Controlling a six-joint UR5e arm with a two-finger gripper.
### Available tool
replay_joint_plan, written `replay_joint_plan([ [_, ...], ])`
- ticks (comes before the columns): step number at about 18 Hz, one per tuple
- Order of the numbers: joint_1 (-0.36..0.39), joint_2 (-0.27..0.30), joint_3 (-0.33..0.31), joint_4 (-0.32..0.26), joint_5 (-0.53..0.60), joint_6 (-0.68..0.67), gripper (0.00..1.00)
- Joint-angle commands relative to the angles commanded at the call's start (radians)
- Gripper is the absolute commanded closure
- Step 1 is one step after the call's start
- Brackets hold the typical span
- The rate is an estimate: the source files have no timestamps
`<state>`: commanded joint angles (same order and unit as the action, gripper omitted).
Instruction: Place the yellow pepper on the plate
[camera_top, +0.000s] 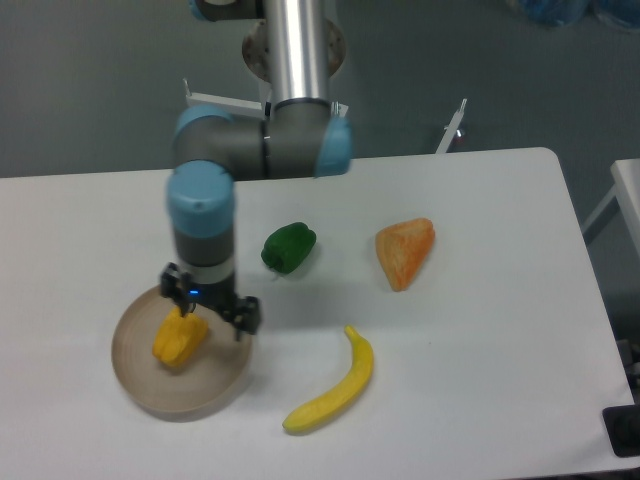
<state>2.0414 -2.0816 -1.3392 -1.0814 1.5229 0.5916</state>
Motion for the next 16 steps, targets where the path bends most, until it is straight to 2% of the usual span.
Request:
replay_joint_plan([
  [2, 0.064, 0.003, 0.008, -0.005, 0.063, 0.132, 0.00],
  [7, 0.183, 0.005, 0.043, -0.009, 0.085, 0.332, 0.00],
  [10, 0.212, 0.000, 0.071, -0.009, 0.128, 0.370, 0.00],
  [16, 0.215, -0.014, 0.071, -0.006, 0.131, 0.372, 0.00],
])
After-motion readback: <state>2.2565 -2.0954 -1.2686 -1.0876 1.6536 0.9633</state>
